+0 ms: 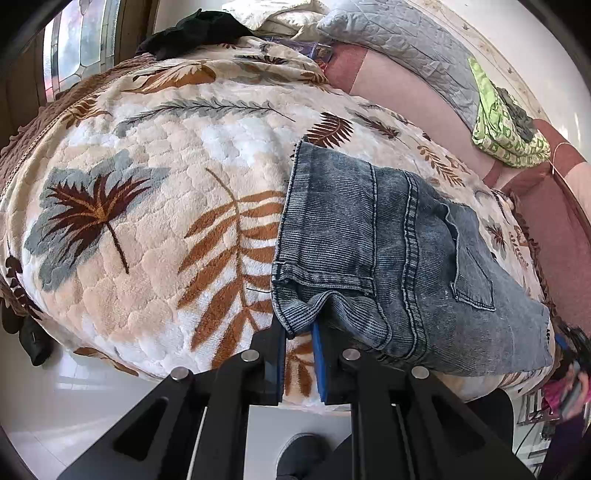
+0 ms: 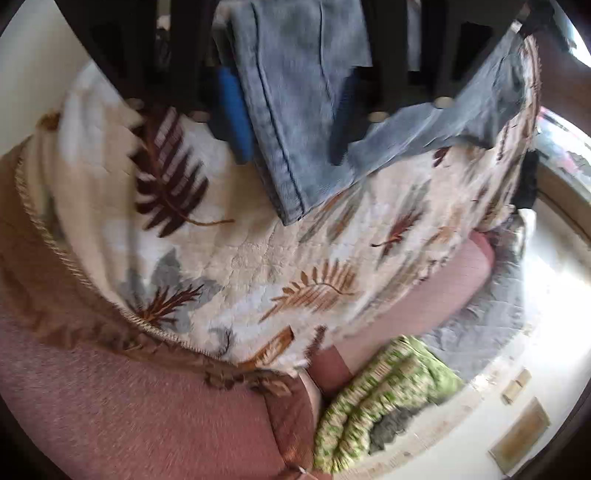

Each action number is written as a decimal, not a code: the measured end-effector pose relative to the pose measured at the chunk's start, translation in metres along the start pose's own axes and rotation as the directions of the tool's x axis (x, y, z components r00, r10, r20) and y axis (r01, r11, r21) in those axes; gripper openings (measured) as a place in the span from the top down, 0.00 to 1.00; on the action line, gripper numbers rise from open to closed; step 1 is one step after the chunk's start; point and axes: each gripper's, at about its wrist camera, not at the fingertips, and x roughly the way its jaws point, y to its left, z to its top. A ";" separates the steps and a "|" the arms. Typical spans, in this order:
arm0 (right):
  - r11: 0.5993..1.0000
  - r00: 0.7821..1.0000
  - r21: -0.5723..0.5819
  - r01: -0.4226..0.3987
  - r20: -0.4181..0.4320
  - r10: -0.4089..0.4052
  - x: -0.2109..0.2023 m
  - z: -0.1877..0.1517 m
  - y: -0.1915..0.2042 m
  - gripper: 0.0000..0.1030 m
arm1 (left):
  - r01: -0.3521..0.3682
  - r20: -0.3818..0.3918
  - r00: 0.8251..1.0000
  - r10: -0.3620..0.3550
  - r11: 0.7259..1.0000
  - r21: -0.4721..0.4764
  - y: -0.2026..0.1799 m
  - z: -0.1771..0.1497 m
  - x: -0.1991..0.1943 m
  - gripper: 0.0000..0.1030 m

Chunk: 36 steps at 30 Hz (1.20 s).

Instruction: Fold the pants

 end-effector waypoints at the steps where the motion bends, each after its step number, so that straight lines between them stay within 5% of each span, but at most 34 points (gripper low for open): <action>1: 1.000 1.000 -0.009 -0.004 0.004 0.004 -0.010 -0.006 -0.003 0.41 | 0.001 0.002 1.000 -0.001 1.000 -0.005 0.000 -0.001 0.000 0.86; 7: 0.986 0.998 -0.161 -0.049 -0.040 0.044 -0.028 -0.043 0.016 0.43 | 0.000 0.006 1.000 0.000 1.000 -0.031 0.002 -0.003 -0.002 0.85; 9: 0.972 0.999 -0.236 -0.005 -0.047 -0.006 -0.020 -0.056 0.027 0.62 | -0.005 0.005 1.000 0.005 0.999 -0.037 0.002 -0.003 -0.002 0.85; 12: 0.964 0.984 -0.263 0.040 -0.155 -0.084 0.009 -0.071 0.023 0.73 | -0.009 0.013 1.000 0.010 1.000 -0.029 0.001 -0.003 -0.004 0.85; 19: 0.927 0.974 -0.357 0.111 -0.146 -0.173 0.001 -0.070 0.038 0.73 | -0.012 0.017 1.000 0.012 0.999 -0.036 0.005 -0.002 -0.019 0.84; 26: 0.925 0.991 -0.376 -0.052 -0.135 0.000 -0.009 -0.062 0.094 0.71 | -0.105 0.140 0.985 0.106 0.994 -0.011 -0.001 0.010 -0.060 0.83; 31: 0.895 0.970 -0.396 -0.206 -0.202 0.134 0.018 -0.068 0.158 0.71 | -0.032 0.162 0.986 0.025 0.999 0.043 -0.031 0.015 -0.069 0.78; 36: 0.824 0.940 -0.472 -0.315 -0.275 0.202 0.052 -0.067 0.226 0.68 | 0.081 0.088 0.991 -0.097 0.981 0.175 -0.088 0.001 -0.050 0.70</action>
